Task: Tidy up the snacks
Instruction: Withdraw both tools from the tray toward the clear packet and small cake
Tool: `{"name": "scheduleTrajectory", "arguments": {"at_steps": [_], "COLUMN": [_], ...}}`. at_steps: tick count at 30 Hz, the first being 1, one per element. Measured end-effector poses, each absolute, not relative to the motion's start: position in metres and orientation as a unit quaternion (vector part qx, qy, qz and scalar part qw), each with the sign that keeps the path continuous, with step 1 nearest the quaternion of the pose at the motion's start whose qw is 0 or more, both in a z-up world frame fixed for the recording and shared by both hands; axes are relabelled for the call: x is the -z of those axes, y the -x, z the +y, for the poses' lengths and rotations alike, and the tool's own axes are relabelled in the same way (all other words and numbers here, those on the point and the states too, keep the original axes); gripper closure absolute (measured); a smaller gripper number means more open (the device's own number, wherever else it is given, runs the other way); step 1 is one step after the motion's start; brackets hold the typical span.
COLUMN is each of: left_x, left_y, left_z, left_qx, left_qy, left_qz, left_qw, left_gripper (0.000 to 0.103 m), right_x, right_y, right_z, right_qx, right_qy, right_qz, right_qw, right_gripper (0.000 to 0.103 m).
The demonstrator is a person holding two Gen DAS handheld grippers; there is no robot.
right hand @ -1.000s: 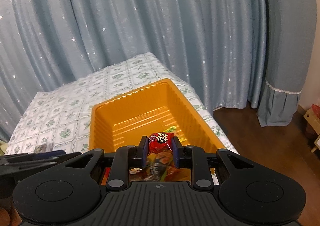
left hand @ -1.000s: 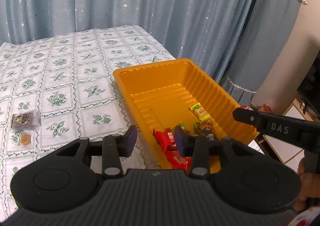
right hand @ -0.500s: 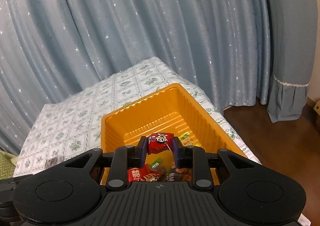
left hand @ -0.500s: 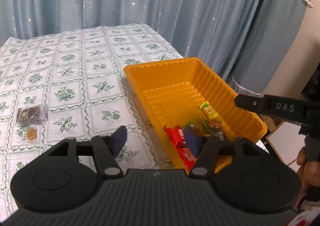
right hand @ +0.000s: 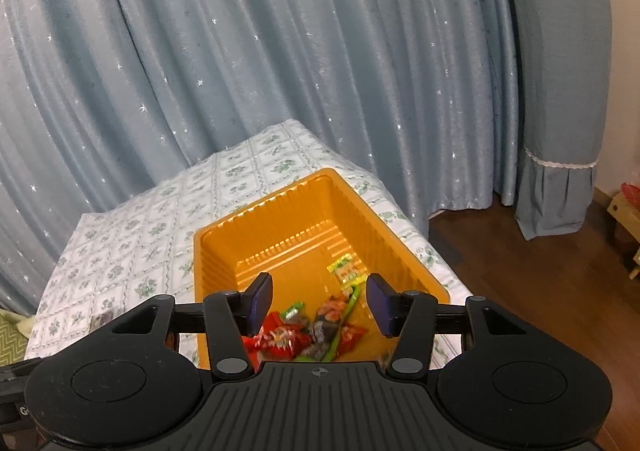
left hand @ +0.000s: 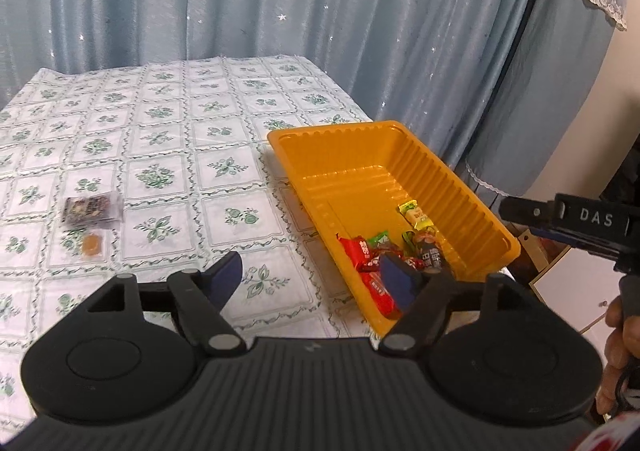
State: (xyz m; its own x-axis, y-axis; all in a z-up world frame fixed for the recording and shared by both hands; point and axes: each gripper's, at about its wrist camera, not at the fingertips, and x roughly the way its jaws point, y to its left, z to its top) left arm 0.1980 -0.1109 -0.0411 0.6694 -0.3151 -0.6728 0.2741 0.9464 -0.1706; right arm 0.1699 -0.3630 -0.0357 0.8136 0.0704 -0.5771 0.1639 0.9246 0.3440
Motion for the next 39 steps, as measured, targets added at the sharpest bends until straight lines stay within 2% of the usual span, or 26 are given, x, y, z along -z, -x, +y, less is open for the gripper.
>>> {"name": "scheduleTrajectory", "arguments": {"at_steps": [19,39], "left_x": [-0.005,-0.022], "left_y": [-0.111,-0.072], "left_z": [-0.066,-0.024], "left_qx": [0.140,0.112], "left_qy": [0.037,0.042], "left_qz": [0.340,0.321], "left_qw": [0.929,0.940], "left_gripper": [0.016,0.014], "right_x": [0.012,0.002], "right_y": [-0.084,-0.061], "right_z": [-0.302,-0.249], "right_qx": [0.010,-0.028], "right_qy": [-0.171,-0.142], "right_qz": [0.324,0.322], "right_qw": [0.930,0.936], "right_gripper": [0.042,0.039]}}
